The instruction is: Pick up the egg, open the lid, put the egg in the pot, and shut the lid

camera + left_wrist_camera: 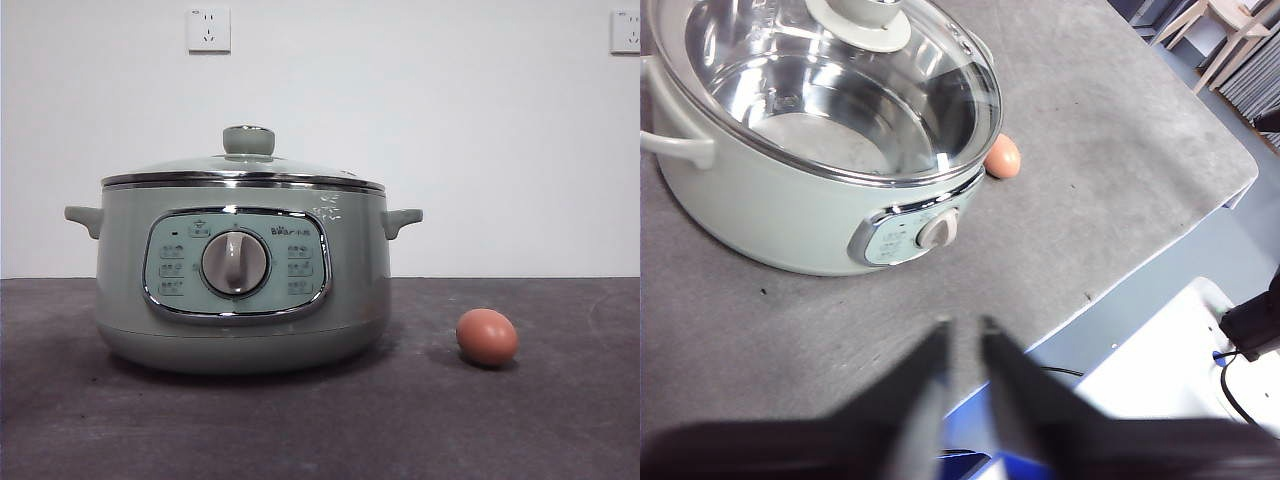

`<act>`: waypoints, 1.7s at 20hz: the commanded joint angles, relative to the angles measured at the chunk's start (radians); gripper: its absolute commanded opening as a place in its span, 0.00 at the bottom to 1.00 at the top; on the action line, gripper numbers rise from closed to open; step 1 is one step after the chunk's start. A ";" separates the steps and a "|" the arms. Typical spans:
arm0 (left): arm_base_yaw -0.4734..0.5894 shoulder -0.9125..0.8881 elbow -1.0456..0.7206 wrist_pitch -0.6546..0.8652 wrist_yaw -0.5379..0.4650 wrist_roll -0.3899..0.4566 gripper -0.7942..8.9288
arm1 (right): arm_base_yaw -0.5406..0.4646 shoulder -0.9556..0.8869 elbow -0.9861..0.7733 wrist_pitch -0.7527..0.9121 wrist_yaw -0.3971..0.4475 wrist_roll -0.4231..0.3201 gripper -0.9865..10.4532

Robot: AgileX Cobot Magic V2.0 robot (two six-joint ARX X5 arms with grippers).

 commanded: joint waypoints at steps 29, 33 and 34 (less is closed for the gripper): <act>0.001 -0.001 0.003 0.006 0.002 0.014 0.72 | 0.340 0.759 0.002 0.601 0.422 0.205 0.55; 0.001 -0.001 0.003 0.006 0.002 0.014 0.72 | 0.341 0.827 0.002 0.637 0.426 0.209 0.54; 0.001 -0.001 0.003 0.006 0.002 0.014 0.72 | 0.343 0.837 0.002 0.645 0.427 0.210 0.53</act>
